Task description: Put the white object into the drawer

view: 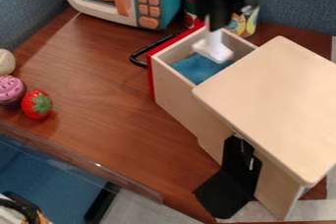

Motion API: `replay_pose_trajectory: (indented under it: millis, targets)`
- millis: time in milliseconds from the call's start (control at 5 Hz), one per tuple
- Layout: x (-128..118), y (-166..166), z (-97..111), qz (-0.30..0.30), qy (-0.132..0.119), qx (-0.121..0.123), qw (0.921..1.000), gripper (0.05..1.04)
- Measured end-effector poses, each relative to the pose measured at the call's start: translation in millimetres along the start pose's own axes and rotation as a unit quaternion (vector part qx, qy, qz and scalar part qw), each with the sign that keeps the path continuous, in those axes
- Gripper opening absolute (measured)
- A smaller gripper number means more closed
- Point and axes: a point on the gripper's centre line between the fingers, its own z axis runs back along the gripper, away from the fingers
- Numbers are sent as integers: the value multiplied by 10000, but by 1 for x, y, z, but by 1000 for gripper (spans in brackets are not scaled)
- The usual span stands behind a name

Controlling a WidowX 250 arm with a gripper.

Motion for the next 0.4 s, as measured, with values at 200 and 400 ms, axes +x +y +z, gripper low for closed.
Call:
replay_pose_trajectory:
  millis: [200, 400]
  targets:
    - [-7, 2, 6, -49, -35, -64, 10000, 321]
    - [-14, 5, 1, -46, -58, -127, 9999, 385]
